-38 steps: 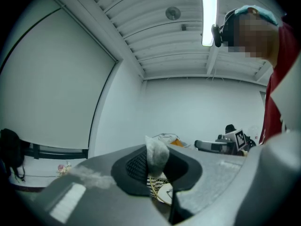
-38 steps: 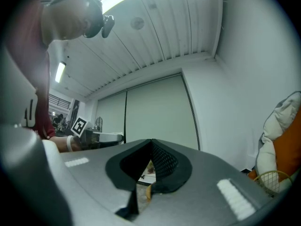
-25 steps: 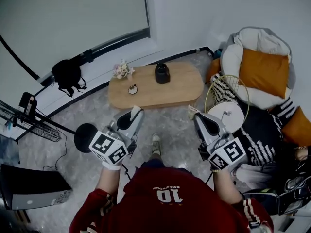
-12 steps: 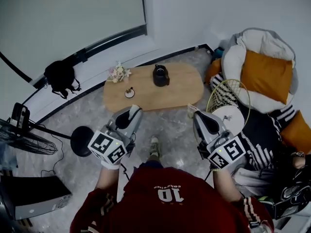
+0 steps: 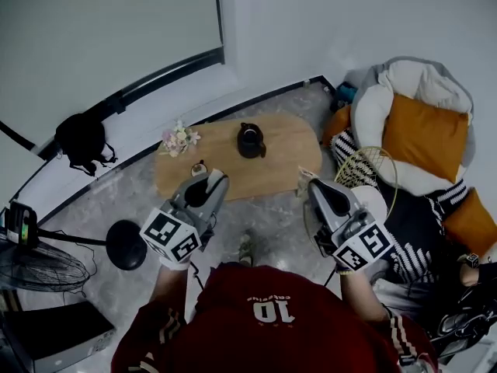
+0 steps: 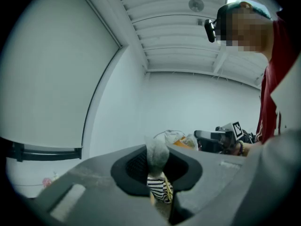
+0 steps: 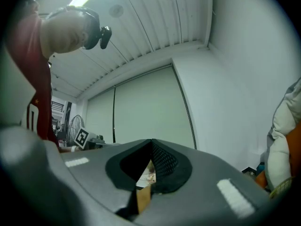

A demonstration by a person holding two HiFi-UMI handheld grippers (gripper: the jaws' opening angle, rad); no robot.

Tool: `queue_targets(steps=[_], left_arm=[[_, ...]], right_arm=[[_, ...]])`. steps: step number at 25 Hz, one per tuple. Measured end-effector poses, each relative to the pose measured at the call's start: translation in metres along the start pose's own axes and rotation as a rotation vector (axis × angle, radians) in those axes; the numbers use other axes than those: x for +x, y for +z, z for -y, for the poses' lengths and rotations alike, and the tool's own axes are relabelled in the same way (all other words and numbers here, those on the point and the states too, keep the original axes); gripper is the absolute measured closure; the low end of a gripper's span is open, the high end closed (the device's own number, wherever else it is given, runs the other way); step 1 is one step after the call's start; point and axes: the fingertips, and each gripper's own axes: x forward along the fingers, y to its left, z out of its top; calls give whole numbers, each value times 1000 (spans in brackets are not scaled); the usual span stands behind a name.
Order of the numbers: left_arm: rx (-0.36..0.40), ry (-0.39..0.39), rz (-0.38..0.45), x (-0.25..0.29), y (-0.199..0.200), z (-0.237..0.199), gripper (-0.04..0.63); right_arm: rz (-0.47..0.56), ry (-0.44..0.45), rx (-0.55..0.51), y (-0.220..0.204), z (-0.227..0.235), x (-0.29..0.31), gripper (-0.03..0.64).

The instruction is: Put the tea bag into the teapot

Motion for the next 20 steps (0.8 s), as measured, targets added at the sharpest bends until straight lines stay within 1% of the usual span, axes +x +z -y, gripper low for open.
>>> queue_targets(steps=[3, 6, 12, 16, 20], left_arm=[[12, -28, -11, 21, 4, -24, 549], [24, -44, -4, 38, 13, -47, 549], [17, -69, 6, 56, 20, -92, 549], [-7, -74, 3, 60, 18, -116, 549], [-38, -84, 2, 65, 12, -125, 549]], right_arm=[[4, -8, 0, 5, 18, 25, 615], [6, -18, -9, 10, 33, 52, 615], [14, -22, -28, 11, 47, 107, 615], [5, -33, -43, 9, 51, 132, 615], [-11, -45, -56, 8, 56, 139, 615]])
